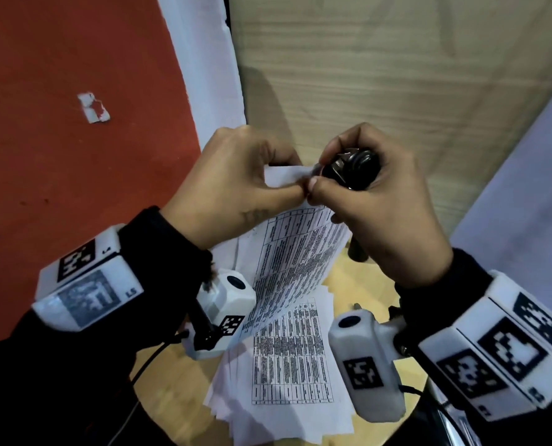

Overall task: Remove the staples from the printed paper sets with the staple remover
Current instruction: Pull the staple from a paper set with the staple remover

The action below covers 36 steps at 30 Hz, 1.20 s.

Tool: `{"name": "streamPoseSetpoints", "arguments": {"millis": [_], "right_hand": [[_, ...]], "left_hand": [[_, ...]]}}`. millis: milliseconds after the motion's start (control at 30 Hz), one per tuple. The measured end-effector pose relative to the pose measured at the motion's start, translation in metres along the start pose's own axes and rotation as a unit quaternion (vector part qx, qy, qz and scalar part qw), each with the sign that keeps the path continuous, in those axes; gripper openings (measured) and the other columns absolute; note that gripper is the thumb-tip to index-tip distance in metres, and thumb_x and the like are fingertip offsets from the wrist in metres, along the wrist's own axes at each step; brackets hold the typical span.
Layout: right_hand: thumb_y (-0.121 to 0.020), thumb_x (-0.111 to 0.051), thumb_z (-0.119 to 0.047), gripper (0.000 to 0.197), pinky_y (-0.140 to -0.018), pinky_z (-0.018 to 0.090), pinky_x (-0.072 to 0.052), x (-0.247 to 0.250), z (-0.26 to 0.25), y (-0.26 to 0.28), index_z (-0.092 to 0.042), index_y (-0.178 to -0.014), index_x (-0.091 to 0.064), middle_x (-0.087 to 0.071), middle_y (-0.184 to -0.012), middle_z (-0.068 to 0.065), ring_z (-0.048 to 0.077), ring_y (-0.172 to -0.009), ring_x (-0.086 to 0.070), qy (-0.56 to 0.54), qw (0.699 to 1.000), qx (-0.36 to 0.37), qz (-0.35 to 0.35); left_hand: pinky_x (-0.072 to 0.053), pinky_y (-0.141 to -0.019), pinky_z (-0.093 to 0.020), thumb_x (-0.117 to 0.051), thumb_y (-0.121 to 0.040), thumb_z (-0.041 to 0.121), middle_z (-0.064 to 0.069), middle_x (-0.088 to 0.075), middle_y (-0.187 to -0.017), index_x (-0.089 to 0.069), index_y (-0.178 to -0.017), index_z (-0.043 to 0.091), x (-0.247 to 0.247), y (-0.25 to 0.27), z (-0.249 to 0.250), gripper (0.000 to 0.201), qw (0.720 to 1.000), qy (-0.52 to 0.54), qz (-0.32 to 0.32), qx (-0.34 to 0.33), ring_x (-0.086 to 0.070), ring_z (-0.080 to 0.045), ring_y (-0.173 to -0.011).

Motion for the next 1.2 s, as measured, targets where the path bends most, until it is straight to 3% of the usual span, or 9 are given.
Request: {"name": "streamPoseSetpoints", "arguments": {"millis": [167, 233, 333, 500, 667, 967, 1100, 1200], "right_hand": [[-0.073, -0.067, 0.01, 0.026, -0.043, 0.017, -0.042, -0.001, 0.01, 0.004, -0.011, -0.08, -0.053, -0.06, -0.072, 0.002, 0.018, -0.065, -0.059, -0.124, 0.989, -0.081, -0.021], [-0.077, -0.064, 0.01, 0.023, -0.039, 0.015, -0.038, -0.003, 0.015, 0.007, -0.008, -0.085, -0.053, -0.06, -0.07, 0.003, 0.014, -0.061, -0.061, -0.154, 0.98, -0.123, -0.033], [-0.079, -0.064, 0.007, 0.025, -0.039, 0.013, -0.035, -0.003, 0.023, 0.009, -0.014, -0.076, -0.051, -0.06, -0.062, 0.001, 0.01, -0.052, -0.061, -0.165, 0.97, -0.169, -0.048], [-0.081, -0.061, 0.0, 0.026, -0.039, 0.011, -0.032, -0.003, 0.033, 0.009, -0.02, -0.07, -0.049, -0.062, -0.055, -0.004, 0.007, -0.053, -0.062, -0.23, 0.936, -0.259, -0.07], [-0.083, -0.057, 0.0, 0.028, -0.034, 0.01, -0.031, -0.007, 0.042, 0.012, -0.019, -0.066, -0.047, -0.061, -0.054, -0.005, 0.003, -0.051, -0.061, -0.262, 0.905, -0.326, -0.082], [-0.083, -0.055, 0.001, 0.03, -0.037, 0.009, -0.033, -0.01, 0.046, 0.014, -0.02, -0.062, -0.049, -0.058, -0.052, -0.005, 0.002, -0.045, -0.055, -0.251, 0.9, -0.345, -0.089], [-0.082, -0.055, 0.005, 0.03, -0.038, 0.009, -0.037, -0.009, 0.044, 0.014, -0.017, -0.062, -0.051, -0.056, -0.053, -0.002, 0.003, -0.043, -0.051, -0.291, 0.897, -0.326, -0.059], [-0.081, -0.056, 0.009, 0.03, -0.041, 0.011, -0.039, -0.01, 0.039, 0.015, -0.016, -0.065, -0.05, -0.051, -0.054, -0.002, 0.004, -0.043, -0.048, -0.291, 0.919, -0.264, -0.031]], "left_hand": [[-0.045, -0.056, -0.04, -0.067, -0.071, 0.033, -0.01, -0.066, -0.063, -0.073, -0.073, 0.013, 0.0, 0.002, -0.002, 0.02, 1.0, 0.011, 0.006, 0.006, -0.061, -0.025, -0.063], [-0.046, -0.057, -0.037, -0.068, -0.073, 0.032, -0.005, -0.068, -0.066, -0.074, -0.076, 0.015, -0.002, 0.003, -0.003, 0.018, 1.0, 0.008, 0.003, 0.001, -0.062, -0.018, -0.064], [-0.046, -0.058, -0.034, -0.065, -0.078, 0.035, 0.001, -0.067, -0.069, -0.074, -0.08, 0.014, -0.004, 0.005, -0.001, 0.023, 1.0, -0.008, -0.013, -0.023, -0.06, -0.011, -0.064], [-0.047, -0.057, -0.042, -0.059, -0.083, 0.03, -0.001, -0.06, -0.071, -0.07, -0.08, 0.008, -0.009, 0.007, 0.008, 0.025, 0.992, -0.084, -0.011, -0.089, -0.058, -0.023, -0.065], [-0.046, -0.055, -0.042, -0.054, -0.082, 0.035, 0.001, -0.059, -0.069, -0.07, -0.077, 0.009, -0.011, 0.01, 0.011, 0.03, 0.992, -0.077, -0.004, -0.104, -0.056, -0.023, -0.062], [-0.047, -0.051, -0.041, -0.06, -0.077, 0.025, -0.002, -0.062, -0.066, -0.071, -0.071, 0.011, -0.013, 0.014, 0.016, 0.02, 0.985, -0.134, 0.044, -0.103, -0.059, -0.03, -0.058], [-0.044, -0.052, -0.034, -0.061, -0.077, 0.023, -0.003, -0.062, -0.063, -0.072, -0.07, 0.009, -0.012, 0.011, 0.01, 0.019, 0.992, -0.062, 0.058, -0.088, -0.057, -0.022, -0.056], [-0.037, -0.052, -0.022, -0.065, -0.077, 0.019, -0.007, -0.059, -0.059, -0.068, -0.066, 0.006, -0.011, 0.009, 0.003, 0.017, 0.996, -0.026, 0.06, -0.066, -0.051, -0.013, -0.054]]}}
Point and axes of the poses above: each hand's wrist, its own y-axis away from the middle knuckle, its own x-axis out of the back of the hand, z = x × y, the point moved 7 cm from there along -y, towards the middle knuckle
